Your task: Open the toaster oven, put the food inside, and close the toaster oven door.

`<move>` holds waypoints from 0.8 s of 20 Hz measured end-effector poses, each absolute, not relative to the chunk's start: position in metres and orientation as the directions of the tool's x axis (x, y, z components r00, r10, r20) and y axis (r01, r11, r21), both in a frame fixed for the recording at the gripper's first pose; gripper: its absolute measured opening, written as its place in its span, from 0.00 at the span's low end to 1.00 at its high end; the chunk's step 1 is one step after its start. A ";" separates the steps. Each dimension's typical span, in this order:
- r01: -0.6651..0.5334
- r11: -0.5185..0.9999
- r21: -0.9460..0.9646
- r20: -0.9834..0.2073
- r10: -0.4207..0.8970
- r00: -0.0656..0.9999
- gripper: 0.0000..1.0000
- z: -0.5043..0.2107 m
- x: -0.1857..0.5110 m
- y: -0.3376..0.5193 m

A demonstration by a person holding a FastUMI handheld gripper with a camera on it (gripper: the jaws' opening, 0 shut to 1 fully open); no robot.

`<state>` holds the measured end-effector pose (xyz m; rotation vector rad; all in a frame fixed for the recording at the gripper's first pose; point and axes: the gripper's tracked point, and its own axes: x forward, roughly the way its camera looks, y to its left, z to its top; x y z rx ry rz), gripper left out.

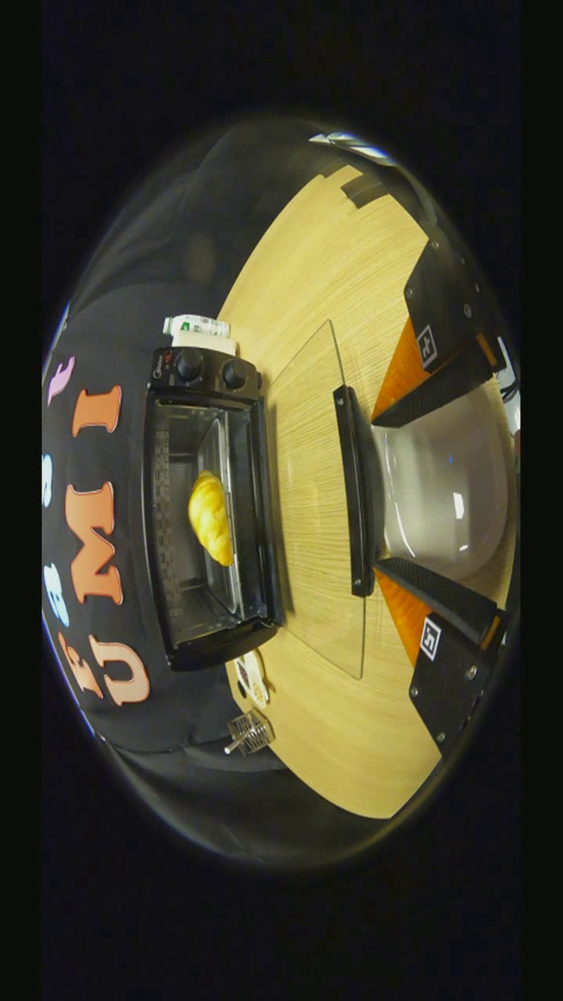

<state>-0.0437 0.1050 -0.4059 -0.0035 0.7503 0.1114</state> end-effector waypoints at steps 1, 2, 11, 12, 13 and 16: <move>-0.103 0.994 0.037 -0.691 0.100 0.716 0.99 -0.410 -0.045 0.105; -0.103 0.994 0.045 -0.692 0.106 0.715 0.99 -0.411 -0.043 0.106; -0.154 0.986 0.068 -0.654 0.160 0.740 1.00 -0.382 -0.037 0.112; -0.156 0.985 0.068 -0.647 0.162 0.745 1.00 -0.376 -0.034 0.111; -0.158 0.985 0.064 -0.635 0.162 0.755 1.00 -0.368 -0.032 0.110; -0.160 0.985 0.059 -0.586 0.164 0.793 1.00 -0.339 -0.018 0.108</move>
